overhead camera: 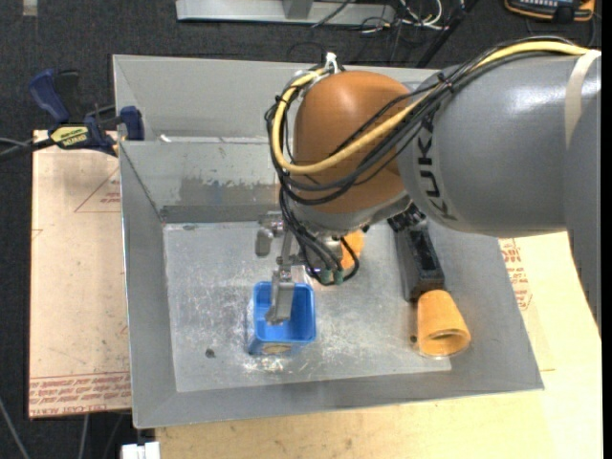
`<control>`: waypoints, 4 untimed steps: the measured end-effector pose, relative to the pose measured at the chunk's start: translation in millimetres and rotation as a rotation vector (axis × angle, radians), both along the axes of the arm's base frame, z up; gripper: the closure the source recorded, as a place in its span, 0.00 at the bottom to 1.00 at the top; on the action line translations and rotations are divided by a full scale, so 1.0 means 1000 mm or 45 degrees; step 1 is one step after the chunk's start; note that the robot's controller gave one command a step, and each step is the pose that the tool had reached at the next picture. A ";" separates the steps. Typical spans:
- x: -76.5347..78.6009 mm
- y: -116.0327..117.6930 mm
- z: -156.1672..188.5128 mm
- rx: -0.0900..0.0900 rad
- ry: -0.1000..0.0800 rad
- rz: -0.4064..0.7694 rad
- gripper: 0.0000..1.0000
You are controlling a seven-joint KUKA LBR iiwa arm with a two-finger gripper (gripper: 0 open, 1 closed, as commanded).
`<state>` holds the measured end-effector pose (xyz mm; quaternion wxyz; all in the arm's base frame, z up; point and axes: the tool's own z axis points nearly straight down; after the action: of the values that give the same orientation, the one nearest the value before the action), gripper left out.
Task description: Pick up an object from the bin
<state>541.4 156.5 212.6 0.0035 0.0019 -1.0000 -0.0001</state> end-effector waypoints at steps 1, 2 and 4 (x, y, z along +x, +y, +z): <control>0.002 -0.001 0.005 0.002 -0.009 -0.004 0.00; 0.006 -0.010 -0.027 0.004 -0.016 0.082 0.00; 0.002 -0.037 -0.143 0.006 -0.016 0.566 1.00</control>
Offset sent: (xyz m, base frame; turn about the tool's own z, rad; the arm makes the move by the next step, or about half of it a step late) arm 0.0103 -0.0340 -0.1064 -0.2074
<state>543.8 119.9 69.2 -0.0028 0.2223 -0.9750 -0.0018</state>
